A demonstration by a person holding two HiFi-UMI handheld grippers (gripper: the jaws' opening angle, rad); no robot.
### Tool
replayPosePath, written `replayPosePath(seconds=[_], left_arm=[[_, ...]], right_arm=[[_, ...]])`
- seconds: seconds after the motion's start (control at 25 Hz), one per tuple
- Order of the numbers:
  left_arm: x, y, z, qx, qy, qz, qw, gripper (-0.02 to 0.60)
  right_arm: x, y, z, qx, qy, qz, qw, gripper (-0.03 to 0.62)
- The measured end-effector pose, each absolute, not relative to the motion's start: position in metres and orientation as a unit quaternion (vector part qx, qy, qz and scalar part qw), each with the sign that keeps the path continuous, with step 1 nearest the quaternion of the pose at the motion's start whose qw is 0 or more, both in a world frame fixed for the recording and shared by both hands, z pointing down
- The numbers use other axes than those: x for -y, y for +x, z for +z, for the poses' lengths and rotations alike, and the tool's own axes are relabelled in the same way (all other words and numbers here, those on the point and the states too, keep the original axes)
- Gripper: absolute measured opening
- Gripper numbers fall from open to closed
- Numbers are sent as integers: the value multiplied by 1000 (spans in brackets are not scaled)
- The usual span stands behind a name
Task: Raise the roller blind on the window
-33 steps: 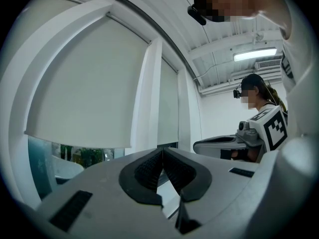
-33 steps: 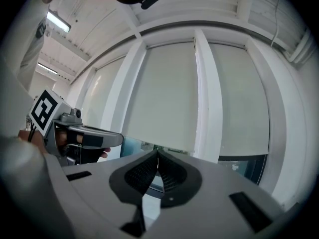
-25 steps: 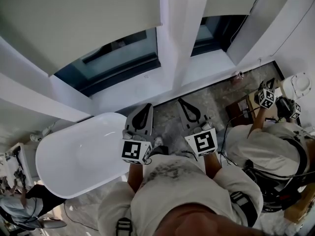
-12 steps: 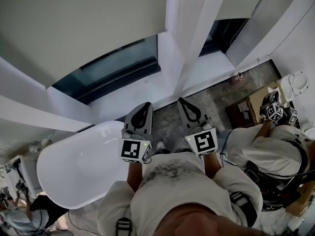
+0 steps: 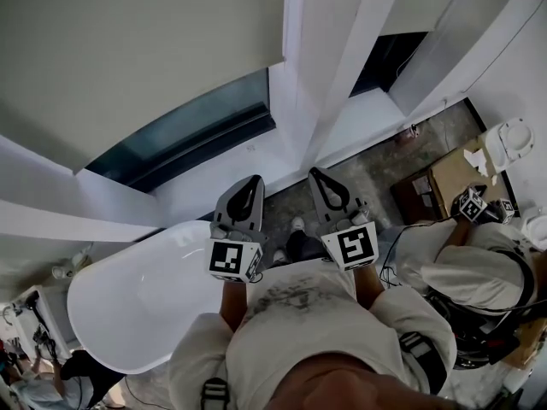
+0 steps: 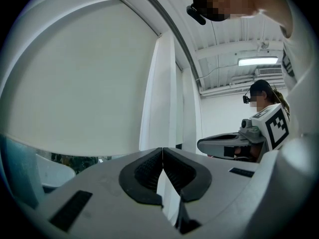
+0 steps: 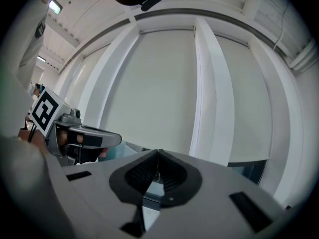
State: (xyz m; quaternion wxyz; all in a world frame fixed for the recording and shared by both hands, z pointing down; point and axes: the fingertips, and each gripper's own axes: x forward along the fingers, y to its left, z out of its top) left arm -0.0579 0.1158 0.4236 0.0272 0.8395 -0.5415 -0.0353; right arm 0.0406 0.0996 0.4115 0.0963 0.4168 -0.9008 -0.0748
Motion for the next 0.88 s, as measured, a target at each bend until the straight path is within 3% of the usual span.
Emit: replayPosePath(seconds=[0.88], left_arm=[[28, -38, 416, 560, 828, -31, 29, 9]], right_arm=[[50, 51, 404, 918, 381, -77, 77, 63]])
